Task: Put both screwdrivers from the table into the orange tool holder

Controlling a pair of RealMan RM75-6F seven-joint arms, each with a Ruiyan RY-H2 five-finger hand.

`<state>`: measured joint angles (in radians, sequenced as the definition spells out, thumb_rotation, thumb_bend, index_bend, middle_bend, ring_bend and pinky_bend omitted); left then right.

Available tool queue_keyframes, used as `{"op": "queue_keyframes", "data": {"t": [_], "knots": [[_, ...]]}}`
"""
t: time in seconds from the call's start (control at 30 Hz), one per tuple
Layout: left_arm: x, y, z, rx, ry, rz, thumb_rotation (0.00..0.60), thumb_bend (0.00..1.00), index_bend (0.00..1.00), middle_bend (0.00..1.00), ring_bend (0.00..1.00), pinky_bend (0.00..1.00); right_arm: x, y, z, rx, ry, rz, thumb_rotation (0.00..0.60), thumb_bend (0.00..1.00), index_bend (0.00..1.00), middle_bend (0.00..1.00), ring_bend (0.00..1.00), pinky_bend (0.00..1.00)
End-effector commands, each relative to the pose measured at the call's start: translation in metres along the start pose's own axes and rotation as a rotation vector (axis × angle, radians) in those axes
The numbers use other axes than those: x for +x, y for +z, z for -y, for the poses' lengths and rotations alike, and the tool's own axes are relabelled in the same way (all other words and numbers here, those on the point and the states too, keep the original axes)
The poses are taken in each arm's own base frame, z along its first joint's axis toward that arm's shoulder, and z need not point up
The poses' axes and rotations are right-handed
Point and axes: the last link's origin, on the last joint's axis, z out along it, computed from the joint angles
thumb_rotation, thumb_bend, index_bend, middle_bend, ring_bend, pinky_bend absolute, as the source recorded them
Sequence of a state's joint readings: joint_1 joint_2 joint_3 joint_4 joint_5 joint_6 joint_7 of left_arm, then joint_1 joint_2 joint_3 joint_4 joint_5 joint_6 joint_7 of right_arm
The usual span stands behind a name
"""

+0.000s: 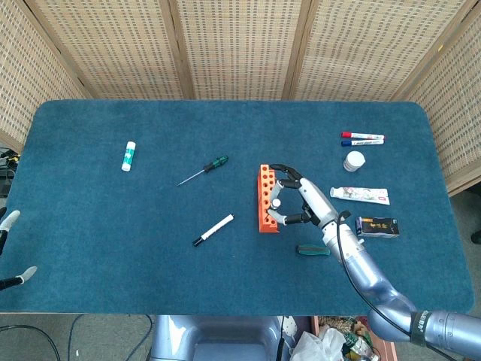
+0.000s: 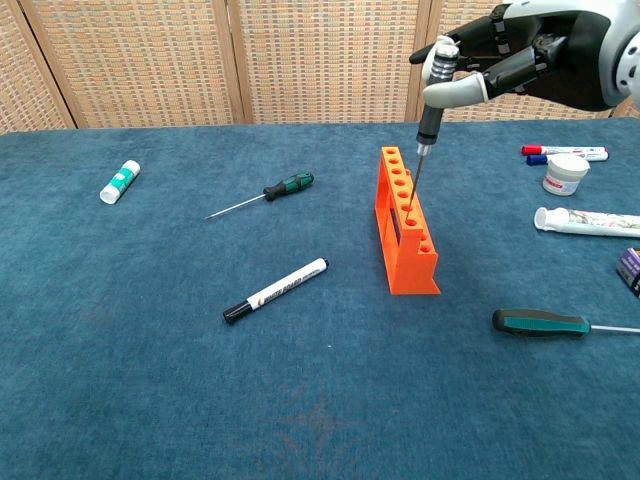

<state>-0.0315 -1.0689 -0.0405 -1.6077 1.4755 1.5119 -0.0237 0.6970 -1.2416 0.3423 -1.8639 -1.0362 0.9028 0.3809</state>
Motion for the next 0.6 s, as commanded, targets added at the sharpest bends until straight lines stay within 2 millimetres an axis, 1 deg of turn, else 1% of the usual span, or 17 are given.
{"op": "queue_keyframes", "data": {"t": [0.03, 0.33, 0.6], "knots": [[0.000, 0.000, 0.000, 0.000, 0.001, 0.001, 0.600, 0.00, 0.00, 0.00, 0.00, 0.00, -0.001, 0.000, -0.002, -0.006, -0.003, 0.003, 0.600, 0.55, 0.61, 0.09, 0.00, 0.02], [0.000, 0.001, 0.000, 0.001, 0.001, 0.001, 0.600, 0.00, 0.00, 0.00, 0.00, 0.00, -0.004, 0.003, -0.007, -0.015, -0.010, 0.009, 0.600, 0.55, 0.62, 0.09, 0.00, 0.02], [0.000, 0.001, 0.000, 0.001, -0.001, 0.004, 0.600, 0.00, 0.00, 0.00, 0.00, 0.00, -0.009, 0.009, -0.016, -0.038, -0.028, 0.012, 0.600, 0.55, 0.62, 0.09, 0.00, 0.02]]}}
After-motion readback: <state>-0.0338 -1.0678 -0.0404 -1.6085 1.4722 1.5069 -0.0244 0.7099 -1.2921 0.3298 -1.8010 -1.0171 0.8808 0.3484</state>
